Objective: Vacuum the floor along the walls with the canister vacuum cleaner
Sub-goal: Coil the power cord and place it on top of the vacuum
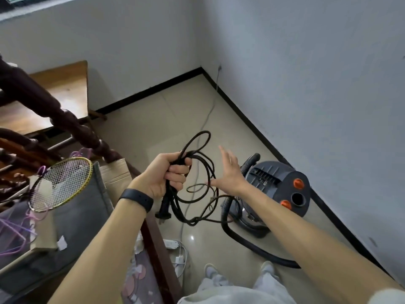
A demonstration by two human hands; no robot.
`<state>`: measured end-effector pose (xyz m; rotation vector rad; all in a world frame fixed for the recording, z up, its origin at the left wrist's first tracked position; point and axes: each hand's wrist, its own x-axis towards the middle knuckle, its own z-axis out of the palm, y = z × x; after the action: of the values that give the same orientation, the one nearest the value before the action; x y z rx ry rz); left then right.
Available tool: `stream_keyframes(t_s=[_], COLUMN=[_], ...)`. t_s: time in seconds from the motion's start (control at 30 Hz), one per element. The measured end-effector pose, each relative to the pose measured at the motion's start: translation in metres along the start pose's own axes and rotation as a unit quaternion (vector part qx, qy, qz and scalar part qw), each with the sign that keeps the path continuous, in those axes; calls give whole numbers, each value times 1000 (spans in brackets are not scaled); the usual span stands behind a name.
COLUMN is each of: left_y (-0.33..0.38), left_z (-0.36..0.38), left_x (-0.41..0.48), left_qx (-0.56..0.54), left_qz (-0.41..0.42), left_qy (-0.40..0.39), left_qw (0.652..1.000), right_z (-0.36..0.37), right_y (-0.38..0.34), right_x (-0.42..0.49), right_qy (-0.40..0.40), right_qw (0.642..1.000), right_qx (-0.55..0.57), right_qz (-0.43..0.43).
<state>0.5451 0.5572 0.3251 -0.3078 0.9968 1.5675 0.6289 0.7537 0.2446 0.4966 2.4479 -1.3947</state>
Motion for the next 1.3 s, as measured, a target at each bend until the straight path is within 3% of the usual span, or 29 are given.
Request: stream_keyframes(t_s=[0.17,0.27,0.43,0.67,0.8,1.0,1.07,1.13,1.2,1.3], left_y=[10,22,38,56,59,12,-12,-33,-47,-48], left_z=[8,3,-15,-14,-6,14,23,27,28,36], left_x=[-19,-32,-48,-46,-29,28,44,53,58,62], left_qx=[59,6,-86,-188,-156,98,215,301,291,128], left_qz=[0,79,218,336,379,331,317,288,258,209], left_qy=[-39,-36,36,74,154,278,265,205,144,166], left_qw=[997,996,971,920,899,896,885,886,910,955], right_z=[-5,4,12,7,9,4,-4,-16,-28,-40], right_y=[-13,4,41,87,105,27,-10,-39,-59,-61], right_x=[17,9,-10,-44,-54,-68,-69,-70,-69,-65], right_qy=[-64,-100,-38,-47,-60,-87,-115,-143,-160,-175], right_qw=[996,994,994,995,988,973,958,964,971,980], right_qx=[-46,15,103,-43,-96,-200,-230,-185,-147,-90], right_qz=[-38,-28,8,82,106,-72,-128,-130,-102,-43])
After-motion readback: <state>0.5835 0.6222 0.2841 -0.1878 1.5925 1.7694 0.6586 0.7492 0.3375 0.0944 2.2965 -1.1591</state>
